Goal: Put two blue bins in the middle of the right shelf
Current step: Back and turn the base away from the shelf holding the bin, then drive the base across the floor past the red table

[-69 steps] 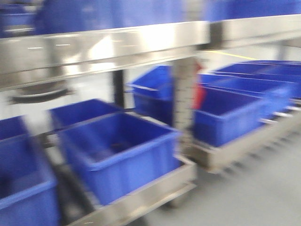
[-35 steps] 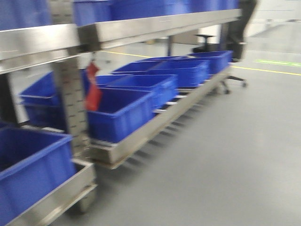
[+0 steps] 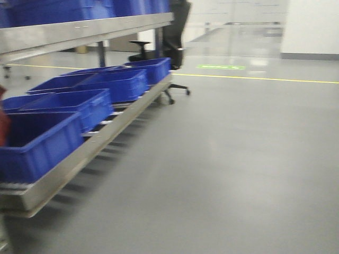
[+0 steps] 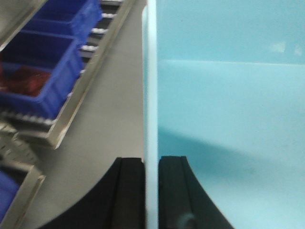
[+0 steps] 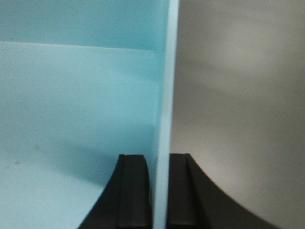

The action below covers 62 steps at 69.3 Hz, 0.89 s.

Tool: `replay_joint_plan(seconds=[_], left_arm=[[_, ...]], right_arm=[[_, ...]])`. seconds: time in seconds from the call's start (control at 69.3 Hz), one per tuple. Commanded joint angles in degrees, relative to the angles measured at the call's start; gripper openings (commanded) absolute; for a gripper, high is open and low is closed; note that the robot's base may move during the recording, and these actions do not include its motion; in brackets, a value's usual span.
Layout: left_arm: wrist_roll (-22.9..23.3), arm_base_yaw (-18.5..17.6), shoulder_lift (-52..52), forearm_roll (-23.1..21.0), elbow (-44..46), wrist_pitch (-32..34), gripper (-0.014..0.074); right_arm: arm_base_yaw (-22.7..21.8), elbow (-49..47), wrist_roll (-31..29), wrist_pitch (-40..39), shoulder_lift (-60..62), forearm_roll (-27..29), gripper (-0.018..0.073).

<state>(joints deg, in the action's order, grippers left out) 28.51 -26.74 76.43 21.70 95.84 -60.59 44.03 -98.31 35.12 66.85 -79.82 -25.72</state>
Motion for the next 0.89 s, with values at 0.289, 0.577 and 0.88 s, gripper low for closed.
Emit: replay_joint_plan(seconds=[0.289,0.577,0.88], left_arm=[[0.04,-0.51,-0.41,-3.88,0.98,7.57,-0.0111],[0.04,-0.51,-0.41,-3.88,0.98,7.57,-0.0111],[0.04,-0.51,-0.41,-3.32,0.98,7.57,-0.0111]], right_arm=[[0.67,-1.07,-0.39,-9.02,0.7,3.69,-0.0162],[0.67,-1.07,-0.39,-9.02,0.7,3.69,-0.0162],[0.67,-1.07,-0.39,-9.02,0.7,3.69,-0.0162]])
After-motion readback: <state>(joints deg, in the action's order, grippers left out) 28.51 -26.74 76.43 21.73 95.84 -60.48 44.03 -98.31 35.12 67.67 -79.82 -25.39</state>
